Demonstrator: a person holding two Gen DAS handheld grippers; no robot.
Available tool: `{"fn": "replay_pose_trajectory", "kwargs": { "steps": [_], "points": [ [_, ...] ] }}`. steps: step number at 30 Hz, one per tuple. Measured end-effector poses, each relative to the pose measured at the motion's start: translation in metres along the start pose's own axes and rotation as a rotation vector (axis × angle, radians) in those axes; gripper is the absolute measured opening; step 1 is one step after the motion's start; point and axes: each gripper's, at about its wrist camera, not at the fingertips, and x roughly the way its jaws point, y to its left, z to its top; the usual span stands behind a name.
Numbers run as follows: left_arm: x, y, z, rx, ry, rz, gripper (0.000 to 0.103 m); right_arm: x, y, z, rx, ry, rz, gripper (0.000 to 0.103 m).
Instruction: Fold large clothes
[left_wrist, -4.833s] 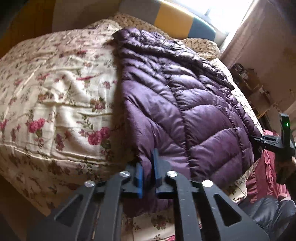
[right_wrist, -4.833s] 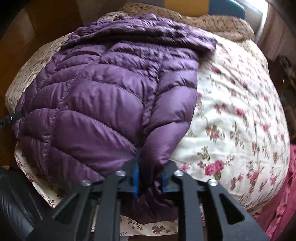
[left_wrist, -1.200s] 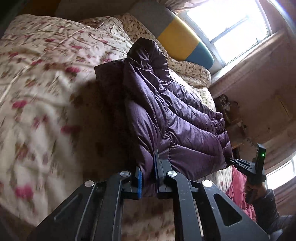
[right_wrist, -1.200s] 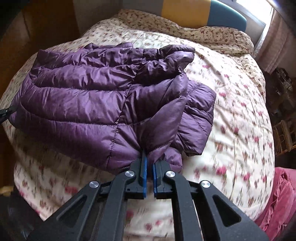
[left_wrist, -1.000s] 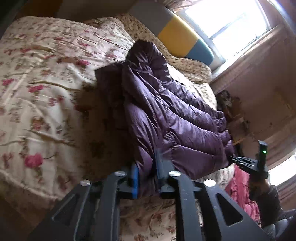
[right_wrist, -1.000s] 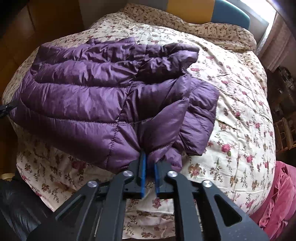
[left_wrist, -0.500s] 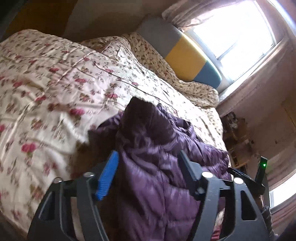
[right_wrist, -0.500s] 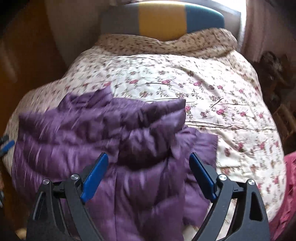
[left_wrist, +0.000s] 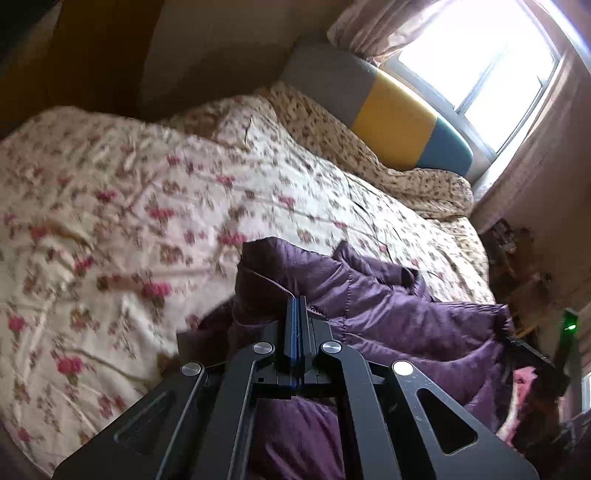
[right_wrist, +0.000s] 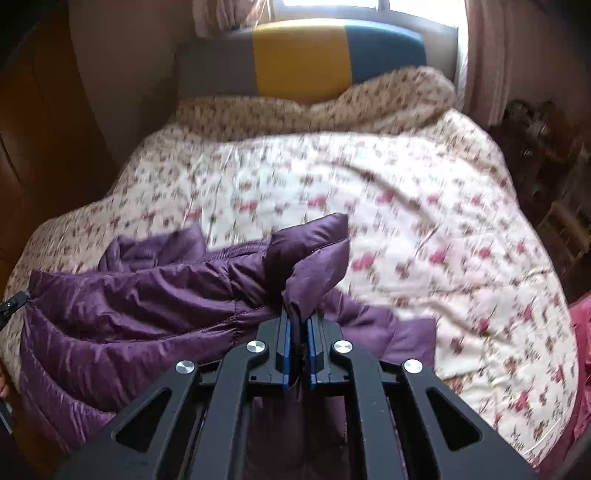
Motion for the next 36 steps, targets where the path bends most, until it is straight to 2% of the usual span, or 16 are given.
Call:
{"fn": "replay_pose_trajectory", "kwargs": {
  "steps": [4, 7, 11, 15, 17, 26, 36],
  "points": [
    [0.013, -0.009, 0.01, 0.044, -0.029, 0.066, 0.0, 0.014, 0.01, 0.009, -0.013, -0.036, -0.066, 0.006],
    [0.033, -0.014, 0.013, 0.077, -0.023, 0.125, 0.0, 0.034, 0.018, 0.011, -0.034, -0.028, -0.131, 0.006],
    [0.059, -0.013, 0.011, 0.106, 0.008, 0.18, 0.0, 0.065, 0.021, 0.005, -0.067, 0.013, -0.211, 0.007],
    [0.087, -0.009, 0.001, 0.137, 0.048, 0.222, 0.0, 0.092, 0.018, -0.005, -0.074, 0.066, -0.254, 0.017],
    [0.097, -0.01, -0.006, 0.158, 0.056, 0.234, 0.0, 0.103, 0.016, -0.01, -0.076, 0.086, -0.262, 0.021],
    [0.114, -0.009, -0.02, 0.169, 0.038, 0.233, 0.0, 0.126, 0.034, -0.024, -0.172, 0.079, -0.371, 0.022],
    [0.113, -0.006, -0.02, 0.144, 0.031, 0.211, 0.0, 0.128, 0.036, -0.023, -0.184, 0.077, -0.393, 0.022]
  ]
}}
